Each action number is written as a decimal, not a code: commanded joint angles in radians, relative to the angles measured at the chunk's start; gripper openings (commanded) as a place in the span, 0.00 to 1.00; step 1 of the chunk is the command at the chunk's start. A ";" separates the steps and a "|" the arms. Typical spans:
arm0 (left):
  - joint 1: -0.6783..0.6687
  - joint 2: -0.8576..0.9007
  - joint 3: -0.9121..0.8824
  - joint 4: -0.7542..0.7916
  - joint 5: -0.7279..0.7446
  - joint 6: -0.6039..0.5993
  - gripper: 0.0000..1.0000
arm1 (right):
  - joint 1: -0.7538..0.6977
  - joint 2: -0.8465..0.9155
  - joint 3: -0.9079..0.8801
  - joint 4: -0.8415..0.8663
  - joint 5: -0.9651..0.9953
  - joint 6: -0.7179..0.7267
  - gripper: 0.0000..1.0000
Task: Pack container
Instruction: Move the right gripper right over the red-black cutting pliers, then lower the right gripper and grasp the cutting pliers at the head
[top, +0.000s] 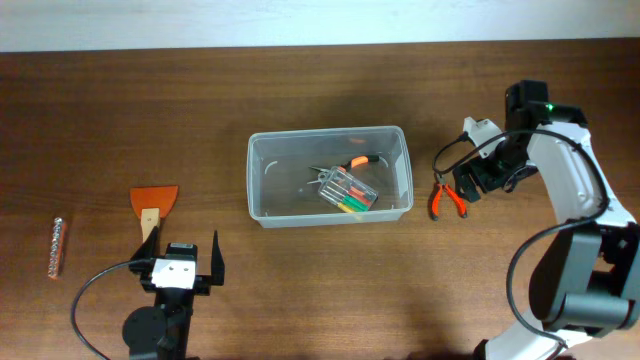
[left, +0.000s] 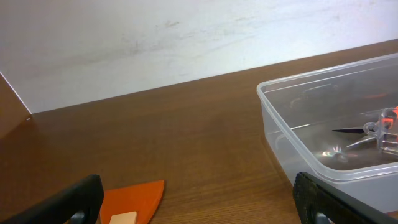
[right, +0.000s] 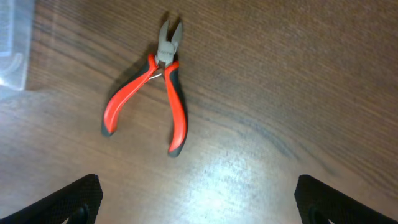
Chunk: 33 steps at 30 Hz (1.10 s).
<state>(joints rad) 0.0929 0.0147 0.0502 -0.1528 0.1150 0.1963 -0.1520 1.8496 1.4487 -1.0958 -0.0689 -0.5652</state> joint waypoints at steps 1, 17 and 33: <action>0.006 -0.008 -0.007 0.003 -0.006 -0.012 0.99 | -0.005 0.012 -0.007 0.033 0.002 -0.034 0.99; 0.006 -0.008 -0.007 0.003 -0.006 -0.012 0.99 | -0.005 0.081 -0.009 0.098 0.026 -0.062 0.99; 0.006 -0.008 -0.007 0.003 -0.006 -0.012 0.99 | -0.004 0.156 -0.013 0.108 -0.032 -0.107 0.99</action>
<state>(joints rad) 0.0929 0.0147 0.0502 -0.1528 0.1150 0.1967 -0.1520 1.9690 1.4403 -0.9897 -0.0769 -0.6617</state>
